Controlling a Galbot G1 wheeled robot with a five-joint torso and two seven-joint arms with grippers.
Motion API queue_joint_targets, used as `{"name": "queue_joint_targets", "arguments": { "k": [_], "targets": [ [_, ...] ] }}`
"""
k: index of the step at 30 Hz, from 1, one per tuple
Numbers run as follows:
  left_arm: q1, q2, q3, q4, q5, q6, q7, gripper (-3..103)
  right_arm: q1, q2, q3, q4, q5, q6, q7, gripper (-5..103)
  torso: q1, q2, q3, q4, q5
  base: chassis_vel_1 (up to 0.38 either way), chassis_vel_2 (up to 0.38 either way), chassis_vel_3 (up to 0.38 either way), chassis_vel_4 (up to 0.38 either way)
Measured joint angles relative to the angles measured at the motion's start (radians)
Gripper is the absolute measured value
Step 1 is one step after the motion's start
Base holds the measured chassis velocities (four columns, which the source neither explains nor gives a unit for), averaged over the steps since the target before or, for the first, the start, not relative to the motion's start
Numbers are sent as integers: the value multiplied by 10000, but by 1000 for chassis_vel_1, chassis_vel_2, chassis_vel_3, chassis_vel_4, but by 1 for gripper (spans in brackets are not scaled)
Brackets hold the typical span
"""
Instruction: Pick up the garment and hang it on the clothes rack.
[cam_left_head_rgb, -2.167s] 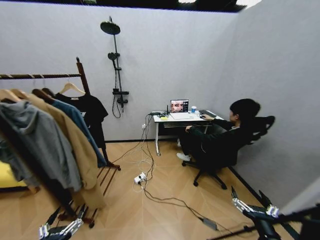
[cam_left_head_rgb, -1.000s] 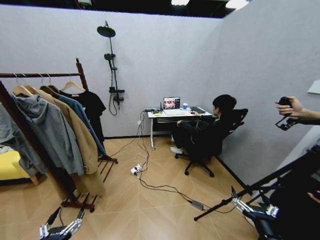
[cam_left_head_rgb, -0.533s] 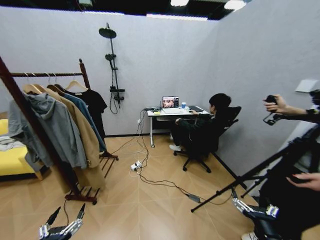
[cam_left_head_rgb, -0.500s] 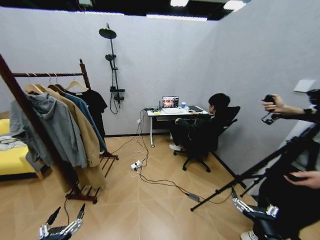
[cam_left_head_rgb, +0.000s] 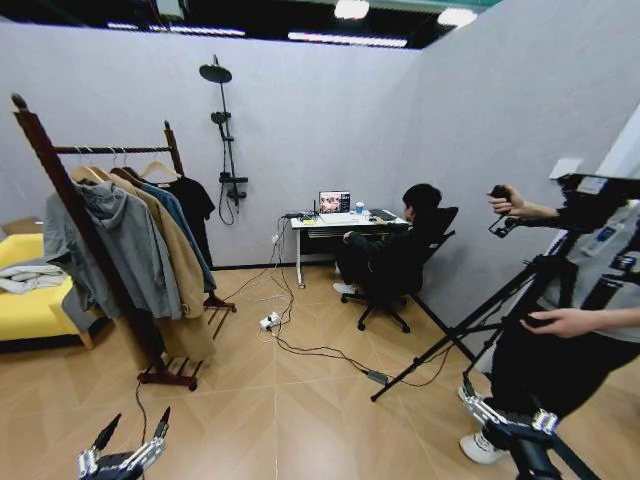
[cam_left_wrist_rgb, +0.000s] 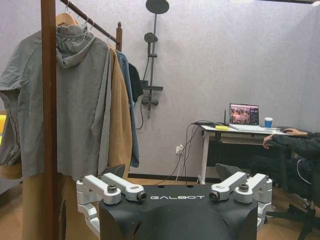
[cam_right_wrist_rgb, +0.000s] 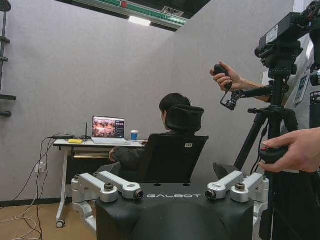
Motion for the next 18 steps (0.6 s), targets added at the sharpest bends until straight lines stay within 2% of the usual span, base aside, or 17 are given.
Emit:
{"name": "queue_joint_targets", "arguments": {
  "k": [18],
  "targets": [
    [0, 0, 0, 0, 0, 0, 3, 100, -3, 0, 0, -1, 0, 0, 0, 100, -12, 7, -4, -3, 2, 3, -1, -2, 4]
  ]
}}
